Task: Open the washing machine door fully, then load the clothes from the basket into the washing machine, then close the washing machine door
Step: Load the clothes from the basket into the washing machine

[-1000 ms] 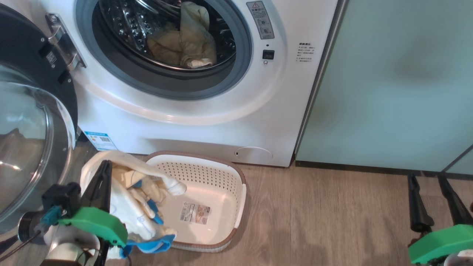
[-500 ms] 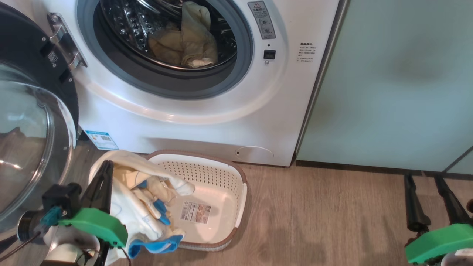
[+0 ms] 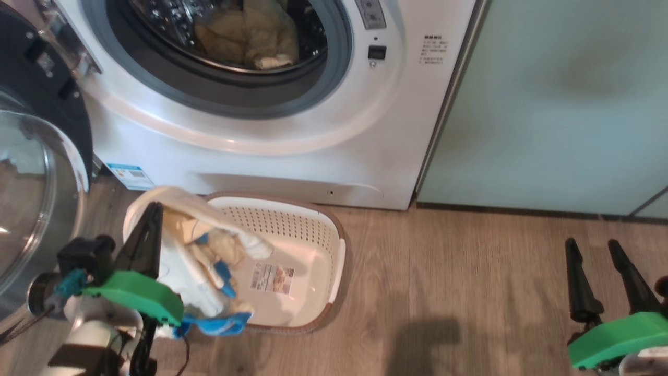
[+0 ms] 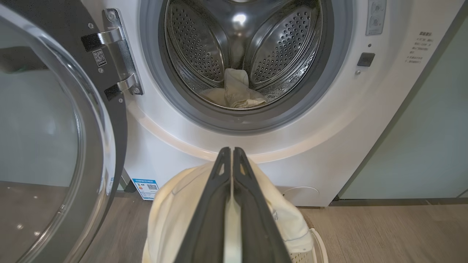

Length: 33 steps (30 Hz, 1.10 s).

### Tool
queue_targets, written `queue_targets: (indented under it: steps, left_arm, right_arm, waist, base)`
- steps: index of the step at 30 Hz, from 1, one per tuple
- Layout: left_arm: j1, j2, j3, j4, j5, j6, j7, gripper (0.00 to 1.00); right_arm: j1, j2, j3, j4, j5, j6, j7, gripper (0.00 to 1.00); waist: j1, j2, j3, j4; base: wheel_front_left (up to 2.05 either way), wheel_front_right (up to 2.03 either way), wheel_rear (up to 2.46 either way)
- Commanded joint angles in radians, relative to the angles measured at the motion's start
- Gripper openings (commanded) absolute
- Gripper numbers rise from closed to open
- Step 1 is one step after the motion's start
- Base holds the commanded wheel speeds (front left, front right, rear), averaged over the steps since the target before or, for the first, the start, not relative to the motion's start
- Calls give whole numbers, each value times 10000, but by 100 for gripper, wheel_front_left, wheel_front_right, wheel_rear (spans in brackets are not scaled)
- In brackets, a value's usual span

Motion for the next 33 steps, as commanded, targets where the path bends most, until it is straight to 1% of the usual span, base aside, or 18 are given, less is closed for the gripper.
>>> queue_targets:
  steps: [1,9,17,25,33]
  left_arm:
    - [-750,319,433,-176,-30,-56,-84,0]
    - [-1907,433,529,324,-94,-266,-232,0]
    - [-3529,794,630,738,-119,-471,10,0]
    - [-5221,1356,781,1224,-134,-640,528,0]
    - [-6830,2268,948,1900,-150,-896,1428,0]
  right_arm:
    - [-526,-119,240,-382,77,-29,-108,100]
    - [-1023,-77,331,-332,164,-29,-345,100]
    - [-1677,-3,542,-103,336,-29,-815,100]
    - [-2248,84,923,402,633,-29,-1468,100]
    - [-2844,111,1373,1083,980,-29,-2090,100]
  waist:
    - [-2,0,309,-113]
    - [-2,0,1452,-488]
    - [-2,0,2699,-1074]
    - [-2,0,3791,-1723]
    - [-2,0,4608,-2323]
  base:
    - [0,0,0]
    - [0,0,0]
    - [0,0,0]
    - [0,0,0]
    - [0,0,0]
